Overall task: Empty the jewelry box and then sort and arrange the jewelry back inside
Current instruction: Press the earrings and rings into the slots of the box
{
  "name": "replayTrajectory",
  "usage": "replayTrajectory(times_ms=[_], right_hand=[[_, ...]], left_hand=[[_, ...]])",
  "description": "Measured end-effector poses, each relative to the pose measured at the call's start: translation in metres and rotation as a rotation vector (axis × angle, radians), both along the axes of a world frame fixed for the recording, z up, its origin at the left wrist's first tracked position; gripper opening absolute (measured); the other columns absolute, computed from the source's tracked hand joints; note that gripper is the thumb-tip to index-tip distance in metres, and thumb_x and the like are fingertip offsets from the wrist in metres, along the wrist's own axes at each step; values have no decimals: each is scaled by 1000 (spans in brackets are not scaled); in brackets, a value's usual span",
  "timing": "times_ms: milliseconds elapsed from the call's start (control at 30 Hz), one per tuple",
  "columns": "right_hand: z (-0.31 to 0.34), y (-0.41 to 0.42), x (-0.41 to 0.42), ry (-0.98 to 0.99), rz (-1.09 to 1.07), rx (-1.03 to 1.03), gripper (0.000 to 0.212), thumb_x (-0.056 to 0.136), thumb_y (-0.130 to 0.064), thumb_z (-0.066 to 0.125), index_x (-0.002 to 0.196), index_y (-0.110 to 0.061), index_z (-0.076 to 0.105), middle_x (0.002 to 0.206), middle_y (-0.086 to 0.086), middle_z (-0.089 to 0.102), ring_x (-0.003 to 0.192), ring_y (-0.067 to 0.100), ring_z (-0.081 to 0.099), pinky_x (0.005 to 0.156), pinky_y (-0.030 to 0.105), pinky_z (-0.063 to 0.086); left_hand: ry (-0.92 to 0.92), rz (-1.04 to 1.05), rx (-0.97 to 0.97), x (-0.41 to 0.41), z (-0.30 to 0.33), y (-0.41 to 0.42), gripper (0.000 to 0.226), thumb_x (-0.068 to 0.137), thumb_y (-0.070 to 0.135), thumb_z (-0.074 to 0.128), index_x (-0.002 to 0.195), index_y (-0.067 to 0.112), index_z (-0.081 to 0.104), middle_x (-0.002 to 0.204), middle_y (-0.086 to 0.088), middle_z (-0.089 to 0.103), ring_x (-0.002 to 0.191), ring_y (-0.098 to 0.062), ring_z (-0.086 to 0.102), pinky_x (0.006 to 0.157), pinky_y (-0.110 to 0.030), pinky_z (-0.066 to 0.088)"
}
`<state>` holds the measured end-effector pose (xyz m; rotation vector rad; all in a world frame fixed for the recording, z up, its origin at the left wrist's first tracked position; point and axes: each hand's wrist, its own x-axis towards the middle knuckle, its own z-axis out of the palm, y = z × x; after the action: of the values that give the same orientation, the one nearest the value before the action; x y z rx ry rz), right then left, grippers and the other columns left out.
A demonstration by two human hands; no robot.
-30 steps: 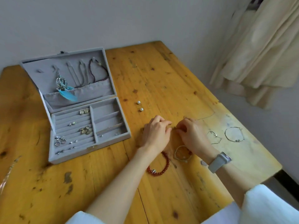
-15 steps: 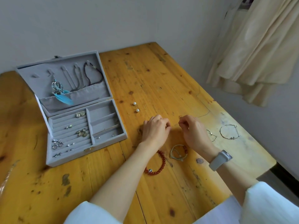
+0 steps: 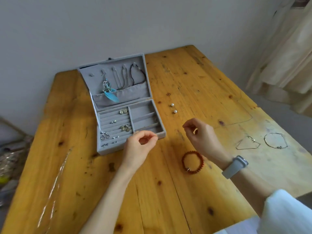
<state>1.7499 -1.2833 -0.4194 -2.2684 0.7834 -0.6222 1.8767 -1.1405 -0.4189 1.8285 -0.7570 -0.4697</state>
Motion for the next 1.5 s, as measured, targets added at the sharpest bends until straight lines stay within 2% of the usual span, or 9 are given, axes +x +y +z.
replayTrajectory(times_ms=[133,233,433,567,733,1000,1200,1333,1500], right_hand=[[0,34,41,-40,158,-4,11,88,-6,53,93,-10,62,87,-1,59,81,15,54,71,19,40],[-5,52,65,-40,197,34,12,88,-5,52,93,-8,62,84,-3,57,79,13,51,69,15,32],[-11,57,73,-38,176,38,13,89,-7,50,94,-9,62,87,-3,57,80,10,51,65,12,35],[-12,56,71,-35,187,43,13,90,-6,50,95,-9,61,88,-4,57,81,10,52,69,14,38],[-13,56,71,-36,194,30,13,90,-6,50,96,-8,61,89,-5,55,82,9,51,67,8,36],[-13,57,72,-40,188,27,13,90,-7,50,97,-8,61,90,-5,55,83,9,51,67,8,37],[-14,56,71,-43,183,41,13,91,-7,50,97,-8,61,91,-4,56,84,9,51,68,8,38],[-14,56,72,-50,184,33,12,90,-6,51,96,-8,61,91,-4,56,84,10,52,68,9,38],[-15,57,72,-51,181,30,12,90,-6,51,97,-8,61,91,-5,56,85,9,52,69,9,38]], left_hand=[[-77,177,42,39,0,41,12,82,14,66,78,25,67,90,-8,60,73,-7,51,65,-10,39],[-236,220,119,58,2,54,7,83,16,65,81,22,68,89,-2,52,76,-5,48,65,-9,36],[-410,154,378,77,-7,48,9,83,29,64,86,25,72,104,7,48,110,-17,36,90,-29,23],[-470,153,434,76,-14,45,8,83,31,64,84,29,72,124,8,48,122,-17,27,91,-32,14],[-497,166,474,77,-13,42,8,84,30,64,83,31,71,126,7,48,122,-18,27,85,-31,15],[-471,152,531,85,-7,40,6,79,32,69,75,34,65,116,6,47,118,-18,29,86,-31,18],[-548,68,464,89,-12,46,10,85,24,63,86,31,70,115,6,48,117,-17,30,85,-28,16],[-647,64,373,90,-17,52,20,83,14,59,82,30,71,112,5,50,115,-19,34,85,-29,17],[-734,2,343,87,-22,56,27,74,25,47,78,30,73,112,4,54,115,-18,32,84,-31,17]])
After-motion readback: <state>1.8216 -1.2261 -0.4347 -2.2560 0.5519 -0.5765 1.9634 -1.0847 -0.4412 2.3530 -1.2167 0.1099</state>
